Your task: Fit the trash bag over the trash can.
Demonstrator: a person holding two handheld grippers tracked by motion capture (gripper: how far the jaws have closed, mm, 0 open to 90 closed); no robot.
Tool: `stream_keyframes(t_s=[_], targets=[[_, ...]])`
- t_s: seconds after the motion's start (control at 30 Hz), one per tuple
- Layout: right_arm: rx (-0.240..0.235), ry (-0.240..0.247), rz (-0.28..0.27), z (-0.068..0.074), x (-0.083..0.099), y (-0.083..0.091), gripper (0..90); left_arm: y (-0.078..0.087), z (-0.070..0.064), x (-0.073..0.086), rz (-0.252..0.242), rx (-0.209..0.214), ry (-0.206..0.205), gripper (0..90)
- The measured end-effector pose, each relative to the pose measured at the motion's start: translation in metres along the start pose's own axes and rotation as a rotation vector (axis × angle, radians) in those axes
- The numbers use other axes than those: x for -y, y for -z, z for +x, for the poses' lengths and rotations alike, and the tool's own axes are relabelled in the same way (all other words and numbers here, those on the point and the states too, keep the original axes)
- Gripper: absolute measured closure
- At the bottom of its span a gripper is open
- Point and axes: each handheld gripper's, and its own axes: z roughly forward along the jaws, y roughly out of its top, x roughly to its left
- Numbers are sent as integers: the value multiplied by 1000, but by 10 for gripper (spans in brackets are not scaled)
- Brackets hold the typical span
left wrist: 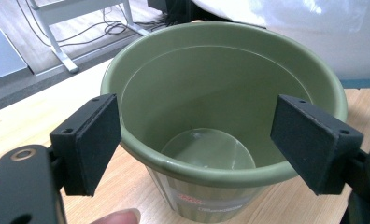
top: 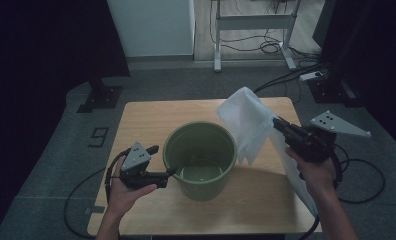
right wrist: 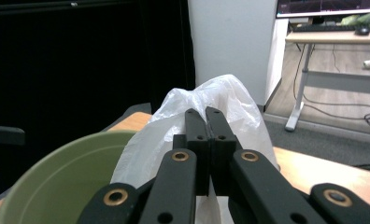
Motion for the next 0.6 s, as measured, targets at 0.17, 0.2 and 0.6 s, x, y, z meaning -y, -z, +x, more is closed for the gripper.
stream_keyframes(t_s=[0.17, 0.2, 0.6], targets=[[-10, 12, -16, 7, -10, 2, 890, -3, -1, -2, -1, 1, 0, 163], [-14, 15, -16, 8, -11, 2, 890, -3, -1, -3, 0, 2, -1, 163], [-89, 33, 15, 34, -5, -15, 890, -4, -2, -5, -2, 2, -6, 164]])
